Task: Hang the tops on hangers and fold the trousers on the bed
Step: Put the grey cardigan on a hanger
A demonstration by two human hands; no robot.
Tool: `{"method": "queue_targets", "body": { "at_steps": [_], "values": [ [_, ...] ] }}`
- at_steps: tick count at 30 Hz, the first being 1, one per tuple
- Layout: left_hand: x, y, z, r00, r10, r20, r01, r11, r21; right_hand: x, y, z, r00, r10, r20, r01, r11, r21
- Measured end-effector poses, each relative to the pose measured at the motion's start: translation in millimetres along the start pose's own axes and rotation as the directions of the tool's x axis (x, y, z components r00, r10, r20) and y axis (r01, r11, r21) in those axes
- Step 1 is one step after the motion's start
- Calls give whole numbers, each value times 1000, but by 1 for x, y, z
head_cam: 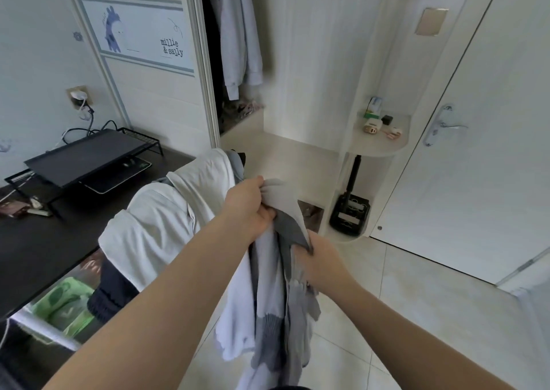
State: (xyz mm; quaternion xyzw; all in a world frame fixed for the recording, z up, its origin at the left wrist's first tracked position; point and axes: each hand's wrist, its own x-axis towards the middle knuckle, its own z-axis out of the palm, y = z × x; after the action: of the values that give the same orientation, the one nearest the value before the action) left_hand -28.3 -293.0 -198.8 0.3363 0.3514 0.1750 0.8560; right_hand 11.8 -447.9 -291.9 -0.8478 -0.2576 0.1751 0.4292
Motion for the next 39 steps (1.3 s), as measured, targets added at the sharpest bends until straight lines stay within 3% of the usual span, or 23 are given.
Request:
{"method": "queue_targets", "body": {
  "at_steps": [5,7,8,10,12,13,14,15,16,21,27,32,35,37,39],
  "values": [
    [8,14,-24,996,81,-20,-80,996,49,18,-27,-41,1000,-16,-5,16,999,50],
    [11,15,-37,993,121,-6,-114,955,273,26,-46,-56,1000,-26,-6,27,992,127],
    [10,12,-42,986,165,32,-162,878,452,30,-57,-62,999,-43,15,41,988,152],
    [10,5,-51,924,352,150,-344,592,728,36,-79,-72,993,-78,88,63,985,163],
    [8,3,-52,787,529,316,-504,258,824,39,-101,-77,977,-130,170,110,986,121],
    [8,5,-52,739,504,447,-589,163,792,40,-111,-79,965,-158,207,142,986,93],
    [10,7,-52,700,419,578,-685,166,709,40,-120,-81,952,-183,243,171,983,70],
    [11,8,-51,674,335,658,-737,246,630,41,-127,-83,942,-198,272,189,980,58],
    [11,8,-51,687,299,662,-726,305,616,41,-133,-85,935,-213,285,208,977,48],
    [9,23,-35,722,549,421,-682,461,568,41,-108,-81,936,-207,285,203,978,42],
    [-2,27,-17,758,508,410,-653,597,467,24,-19,-19,985,-3,171,-24,987,157],
    [2,26,-30,771,511,380,-637,631,443,43,4,-24,953,44,299,-35,999,-36],
    [12,29,-51,799,476,367,-601,628,495,59,3,-52,974,27,226,-6,996,-90],
    [21,34,-69,846,360,394,-533,608,589,64,-2,-68,987,-35,155,47,997,-69],
    [29,42,-89,904,194,381,-426,493,758,67,-13,-81,989,-117,90,122,991,-52]
  ]
}}
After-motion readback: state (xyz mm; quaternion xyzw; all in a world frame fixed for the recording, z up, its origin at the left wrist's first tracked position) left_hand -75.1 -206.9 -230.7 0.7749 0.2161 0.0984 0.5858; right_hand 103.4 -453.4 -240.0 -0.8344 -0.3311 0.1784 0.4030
